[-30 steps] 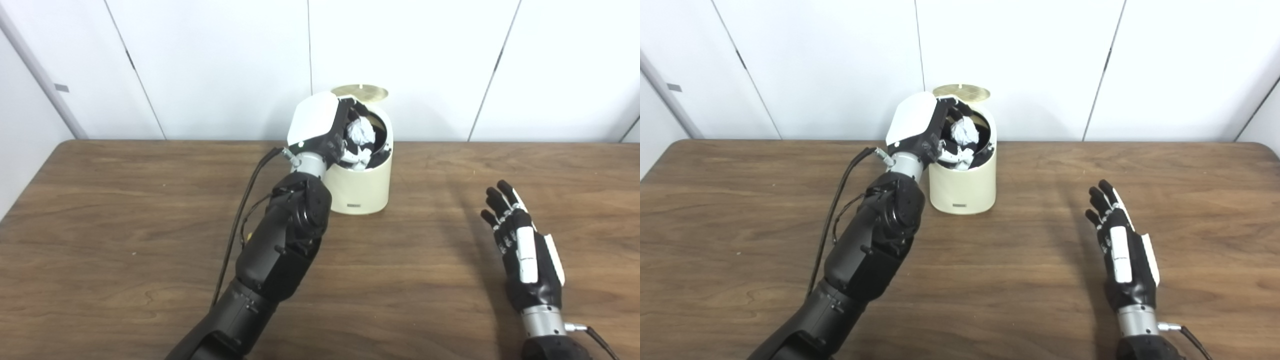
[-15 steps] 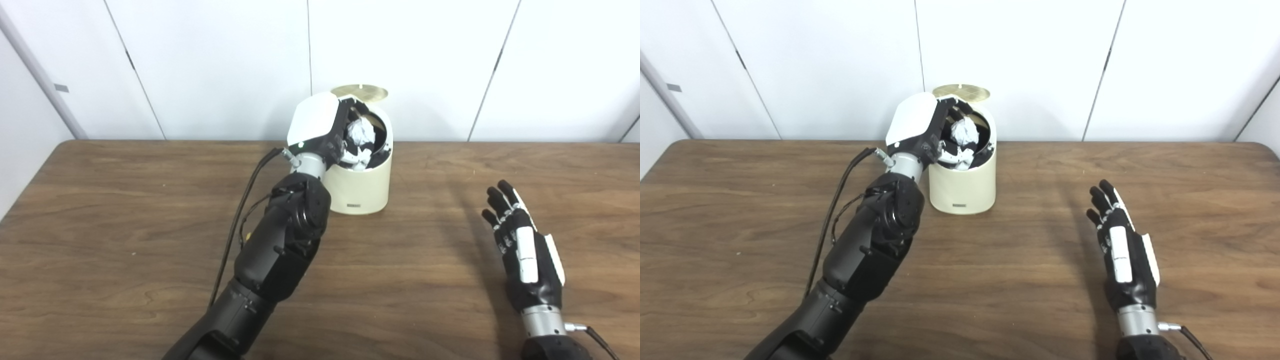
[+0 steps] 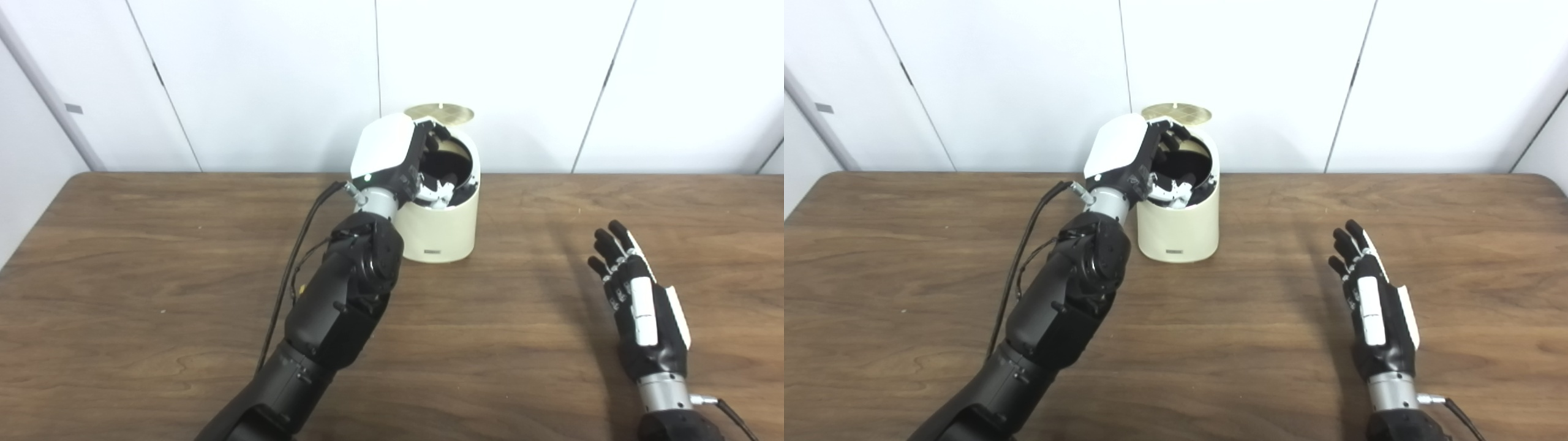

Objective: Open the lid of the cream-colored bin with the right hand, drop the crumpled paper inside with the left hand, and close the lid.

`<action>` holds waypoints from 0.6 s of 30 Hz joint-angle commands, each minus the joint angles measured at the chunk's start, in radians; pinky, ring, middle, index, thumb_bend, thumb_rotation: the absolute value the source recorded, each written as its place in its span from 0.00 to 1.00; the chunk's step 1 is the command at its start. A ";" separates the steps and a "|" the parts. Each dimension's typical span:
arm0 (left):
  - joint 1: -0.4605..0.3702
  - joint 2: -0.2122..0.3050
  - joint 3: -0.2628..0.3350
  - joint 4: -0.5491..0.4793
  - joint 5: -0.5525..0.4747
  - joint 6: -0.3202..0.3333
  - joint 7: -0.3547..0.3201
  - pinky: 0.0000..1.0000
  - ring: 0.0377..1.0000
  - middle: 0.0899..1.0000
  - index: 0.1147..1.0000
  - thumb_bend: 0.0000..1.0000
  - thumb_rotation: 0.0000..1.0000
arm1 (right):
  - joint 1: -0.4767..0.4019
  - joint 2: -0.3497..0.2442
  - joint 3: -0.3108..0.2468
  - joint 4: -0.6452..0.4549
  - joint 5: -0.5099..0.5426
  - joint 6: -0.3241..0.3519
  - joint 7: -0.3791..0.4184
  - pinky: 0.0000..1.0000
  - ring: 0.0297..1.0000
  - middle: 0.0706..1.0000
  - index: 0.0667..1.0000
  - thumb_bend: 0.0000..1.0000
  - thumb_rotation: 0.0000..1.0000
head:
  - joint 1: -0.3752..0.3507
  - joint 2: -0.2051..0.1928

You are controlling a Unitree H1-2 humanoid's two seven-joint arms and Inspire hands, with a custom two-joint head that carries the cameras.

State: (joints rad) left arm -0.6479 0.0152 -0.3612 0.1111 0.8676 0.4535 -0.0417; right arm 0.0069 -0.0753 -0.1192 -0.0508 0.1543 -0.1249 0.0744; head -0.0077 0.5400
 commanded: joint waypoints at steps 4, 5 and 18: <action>-0.023 0.004 -0.003 -0.012 0.006 0.005 -0.010 0.68 0.78 0.77 0.70 0.99 0.03 | 0.054 0.026 0.012 0.082 0.011 -0.006 0.002 0.91 0.94 0.90 0.91 0.55 0.90 | 0.000 0.002; -0.021 0.004 -0.001 -0.015 0.007 0.005 -0.005 0.68 0.78 0.77 0.69 0.99 0.04 | 0.054 0.025 0.012 0.083 0.013 -0.006 0.003 0.91 0.94 0.90 0.91 0.55 0.90 | 0.001 0.002; 0.010 -0.002 0.038 -0.040 -0.022 -0.061 0.095 0.38 0.44 0.54 0.44 0.50 0.00 | 0.051 0.014 0.012 0.097 0.015 -0.010 0.012 0.92 0.94 0.90 0.92 0.55 0.90 | 0.011 -0.003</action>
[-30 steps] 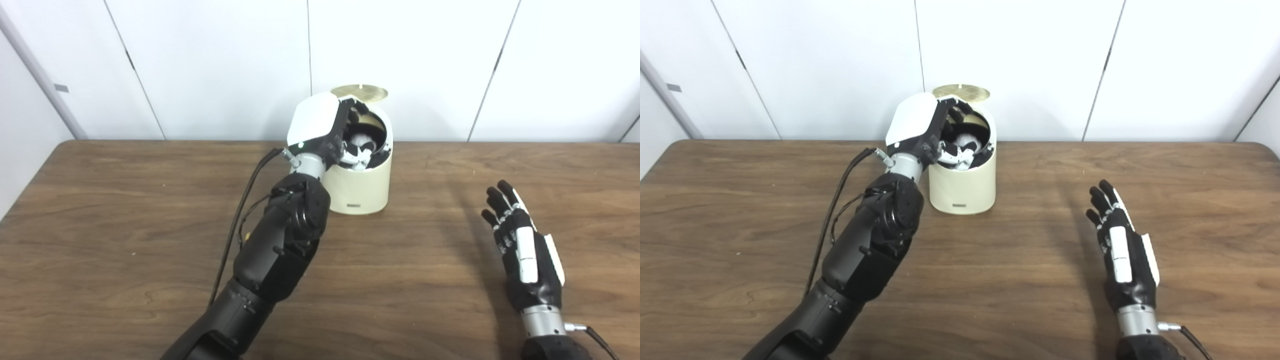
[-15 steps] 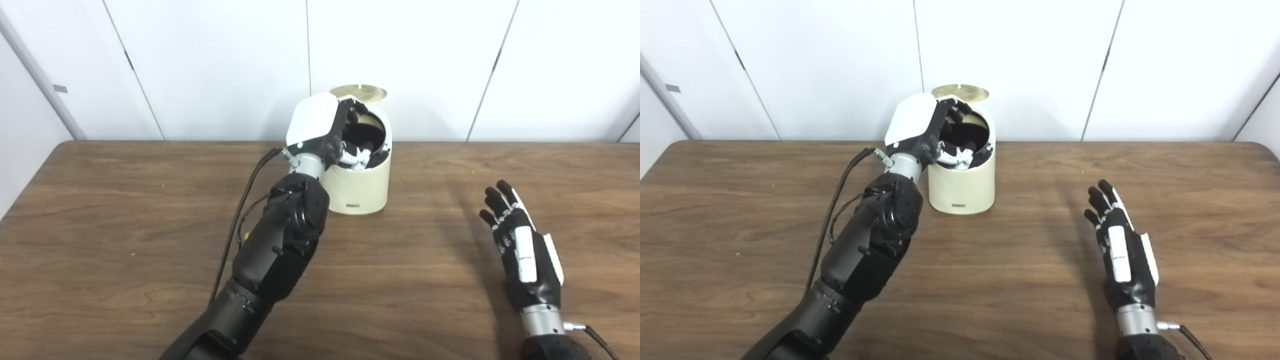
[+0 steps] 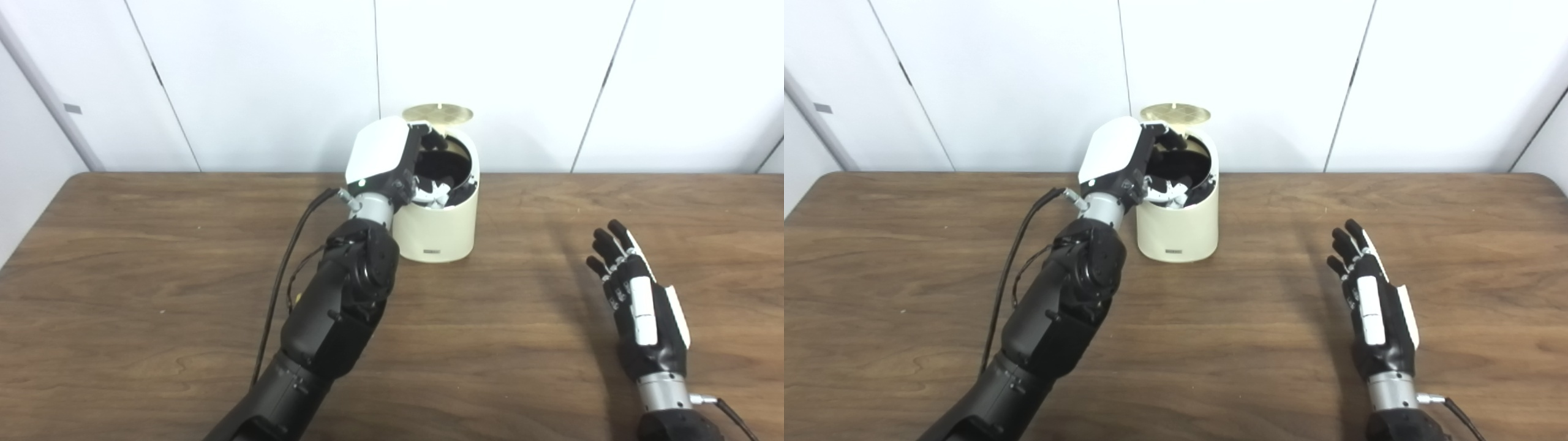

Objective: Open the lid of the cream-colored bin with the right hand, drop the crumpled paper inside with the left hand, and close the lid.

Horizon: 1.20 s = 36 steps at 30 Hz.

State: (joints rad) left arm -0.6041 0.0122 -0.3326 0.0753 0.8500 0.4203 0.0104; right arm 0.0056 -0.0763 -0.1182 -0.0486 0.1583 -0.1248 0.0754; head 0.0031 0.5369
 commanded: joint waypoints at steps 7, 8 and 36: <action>-0.022 -0.007 0.043 0.027 -0.048 -0.114 0.148 0.30 0.38 0.48 0.42 0.47 0.00 | 0.051 0.011 0.014 0.101 0.006 -0.016 0.011 0.93 0.94 0.89 0.92 0.56 0.90 | 0.001 -0.002; -0.022 -0.007 0.046 0.030 -0.053 -0.121 0.156 0.30 0.38 0.47 0.42 0.47 0.00 | 0.051 0.010 0.014 0.101 0.008 -0.015 0.012 0.94 0.94 0.89 0.92 0.57 0.90 | 0.001 -0.002; 0.041 0.025 0.090 -0.056 -0.110 -0.215 0.212 0.31 0.38 0.45 0.45 0.47 0.00 | 0.049 0.007 0.014 0.104 0.026 -0.005 0.011 0.96 0.95 0.89 0.91 0.57 0.89 | 0.008 -0.007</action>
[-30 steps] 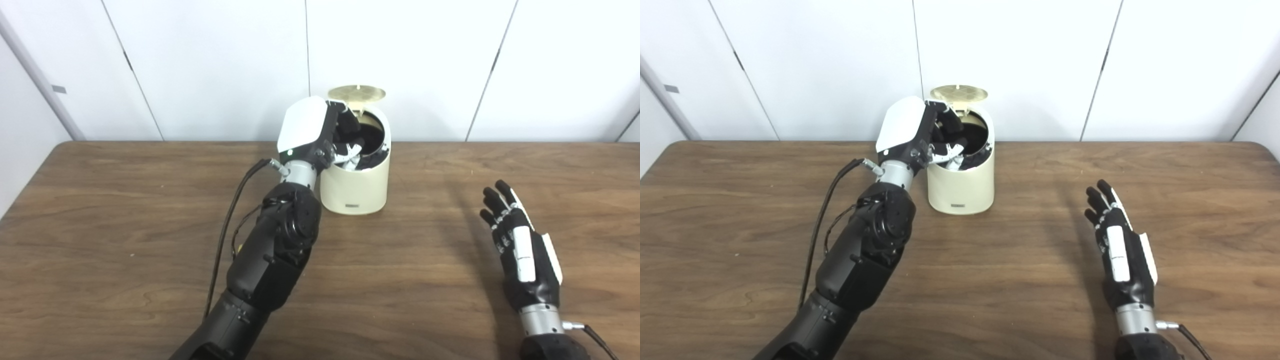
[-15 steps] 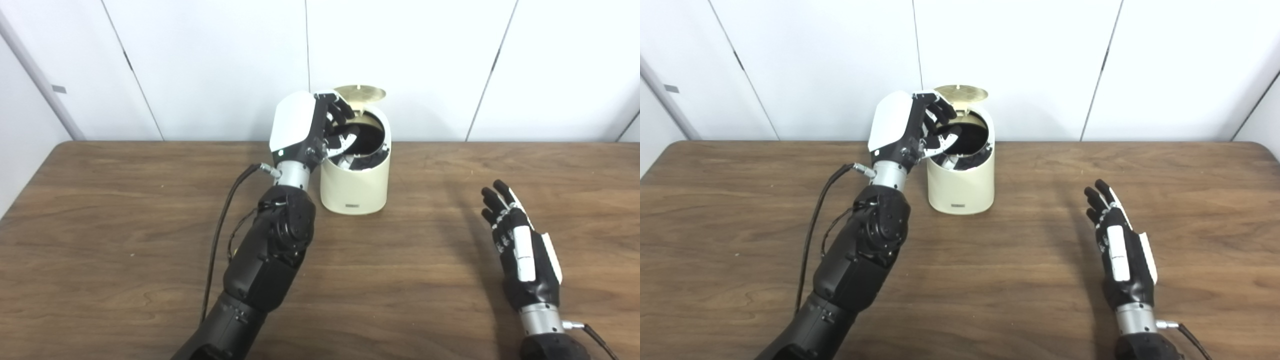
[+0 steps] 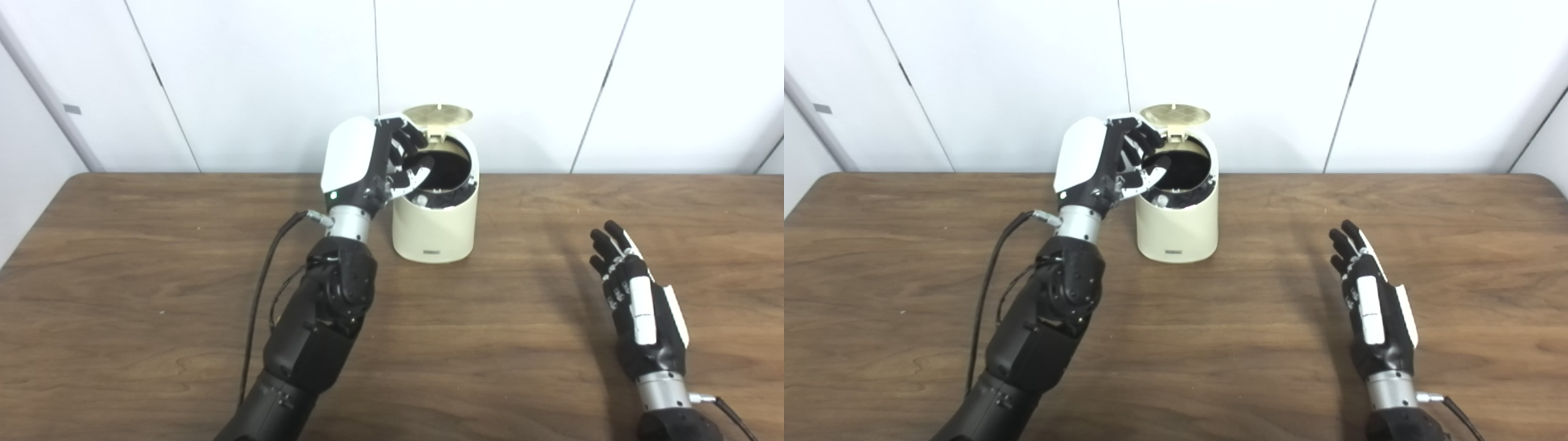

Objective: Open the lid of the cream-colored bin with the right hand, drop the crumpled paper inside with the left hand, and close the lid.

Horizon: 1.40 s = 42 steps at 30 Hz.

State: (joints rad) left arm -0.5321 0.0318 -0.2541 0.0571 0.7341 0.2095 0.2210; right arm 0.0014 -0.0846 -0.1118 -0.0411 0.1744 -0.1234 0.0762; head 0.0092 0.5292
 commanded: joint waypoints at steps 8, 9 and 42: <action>0.004 0.017 0.054 -0.118 -0.020 0.008 -0.024 0.30 0.38 0.46 0.44 0.47 0.00 | 0.048 0.015 0.006 0.102 0.018 -0.010 0.013 0.96 0.96 0.90 0.91 0.56 0.89 | 0.004 -0.003; 0.007 0.014 0.064 -0.127 -0.030 0.013 -0.030 0.30 0.38 0.46 0.44 0.47 0.00 | 0.047 0.015 0.006 0.102 0.019 -0.010 0.014 0.96 0.96 0.90 0.90 0.57 0.89 | 0.005 -0.003; 0.208 0.028 0.331 -0.287 -0.363 0.069 -0.087 0.34 0.39 0.49 0.39 0.47 0.00 | 0.049 0.002 0.003 0.100 0.042 -0.008 0.023 0.96 0.96 0.91 0.91 0.57 0.88 | 0.022 0.005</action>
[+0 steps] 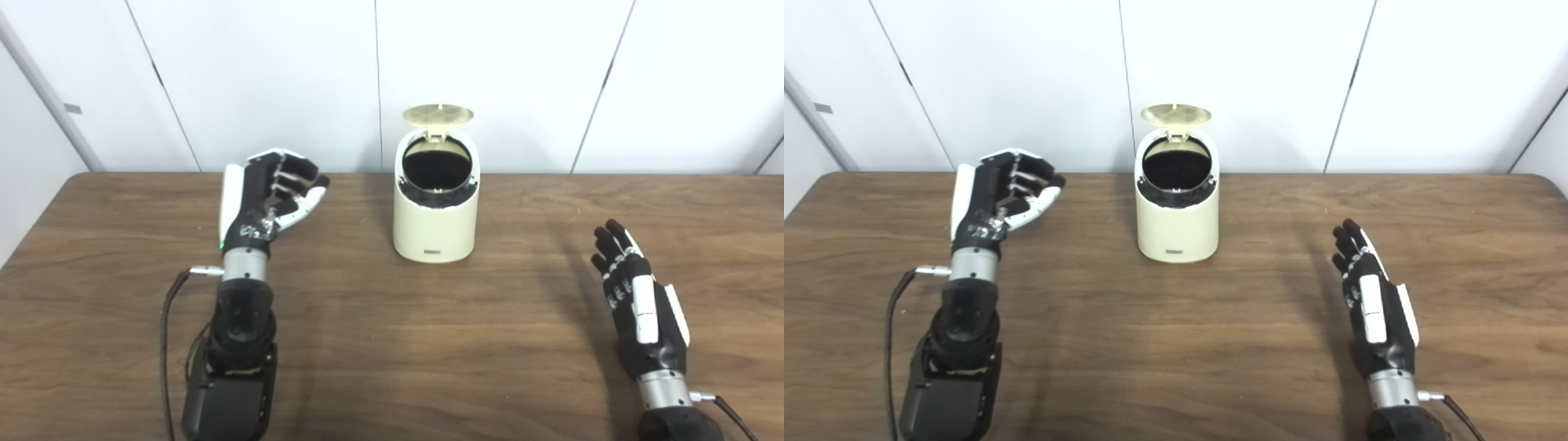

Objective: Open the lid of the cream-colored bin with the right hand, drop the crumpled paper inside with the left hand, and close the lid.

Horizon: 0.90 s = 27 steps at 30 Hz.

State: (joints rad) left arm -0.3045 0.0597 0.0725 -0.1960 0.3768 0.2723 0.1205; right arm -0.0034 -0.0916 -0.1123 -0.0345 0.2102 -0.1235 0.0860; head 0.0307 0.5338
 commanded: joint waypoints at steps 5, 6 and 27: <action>0.012 0.008 0.029 -0.043 -0.030 0.005 0.017 0.35 0.39 0.50 0.40 0.47 0.00 | 0.057 0.004 0.003 0.089 0.011 -0.004 0.016 0.97 0.96 0.91 0.92 0.55 0.89 | 0.002 0.003; 0.016 0.006 0.037 -0.040 -0.041 -0.002 0.022 0.35 0.39 0.50 0.41 0.47 0.00 | 0.057 0.003 0.004 0.089 0.009 -0.005 0.016 0.97 0.96 0.91 0.92 0.55 0.89 | 0.002 0.003; 0.116 -0.040 0.167 0.005 -0.290 -0.055 0.054 0.49 0.42 0.46 0.41 0.50 0.00 | 0.063 -0.001 0.003 0.076 0.020 0.005 0.020 0.98 0.96 0.90 0.92 0.54 0.88 | 0.005 0.013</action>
State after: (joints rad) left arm -0.1747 0.0157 0.2342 -0.1822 0.1017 0.2551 0.1652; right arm -0.0021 -0.0981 -0.1117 -0.0347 0.2254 -0.1206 0.0950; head 0.0353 0.5446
